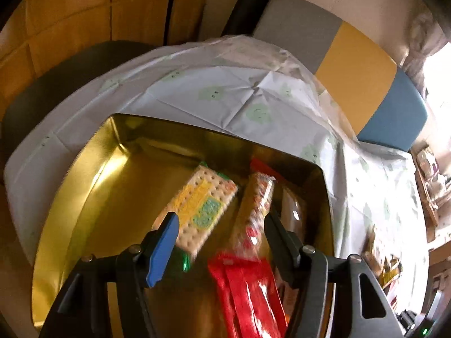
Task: Organize snacks
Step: 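Carry the cracker pack into the gold tin and open the left gripper, then lift the purple pouch with the right gripper toward the gold tin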
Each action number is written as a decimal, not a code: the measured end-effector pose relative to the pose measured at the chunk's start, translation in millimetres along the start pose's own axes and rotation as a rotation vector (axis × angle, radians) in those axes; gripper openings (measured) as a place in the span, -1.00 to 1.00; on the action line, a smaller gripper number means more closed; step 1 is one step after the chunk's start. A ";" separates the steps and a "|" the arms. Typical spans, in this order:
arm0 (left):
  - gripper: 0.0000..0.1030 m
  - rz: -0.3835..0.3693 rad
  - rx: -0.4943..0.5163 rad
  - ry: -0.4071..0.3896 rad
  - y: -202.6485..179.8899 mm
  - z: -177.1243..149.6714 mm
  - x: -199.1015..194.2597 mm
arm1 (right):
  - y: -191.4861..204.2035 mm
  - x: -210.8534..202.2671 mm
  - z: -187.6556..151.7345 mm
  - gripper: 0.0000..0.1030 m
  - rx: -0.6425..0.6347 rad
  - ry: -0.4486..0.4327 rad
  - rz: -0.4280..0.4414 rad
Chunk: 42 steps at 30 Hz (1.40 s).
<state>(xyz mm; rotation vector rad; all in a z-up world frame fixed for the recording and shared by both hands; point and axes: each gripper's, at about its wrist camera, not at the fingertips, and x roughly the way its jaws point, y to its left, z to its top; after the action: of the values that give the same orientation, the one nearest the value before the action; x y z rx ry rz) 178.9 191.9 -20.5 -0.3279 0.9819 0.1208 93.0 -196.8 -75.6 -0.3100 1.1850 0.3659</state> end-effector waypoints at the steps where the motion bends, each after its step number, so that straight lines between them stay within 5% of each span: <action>1: 0.23 -0.001 0.021 -0.012 -4.9 -7.4 -7.8 | -0.3 -0.1 0.0 -0.21 0.000 0.000 -0.001; 14: 0.23 -0.030 0.140 -0.073 -34.1 -83.7 -61.8 | 3.5 -1.4 -1.0 -0.21 -0.018 -0.006 -0.021; 27: 0.23 0.076 0.136 -0.087 -9.8 -105.1 -74.4 | 4.3 -2.2 -1.5 -0.22 -0.003 -0.006 -0.013; 42: 0.24 0.051 0.157 -0.082 -14.0 -119.9 -74.5 | -3.1 2.6 -3.5 -0.13 0.068 0.000 0.030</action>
<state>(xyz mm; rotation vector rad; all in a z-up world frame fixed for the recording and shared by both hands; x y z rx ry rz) 45.8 143.0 -16.7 -0.1523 0.9123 0.1022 92.2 -200.8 -79.1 -0.2333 1.2009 0.3512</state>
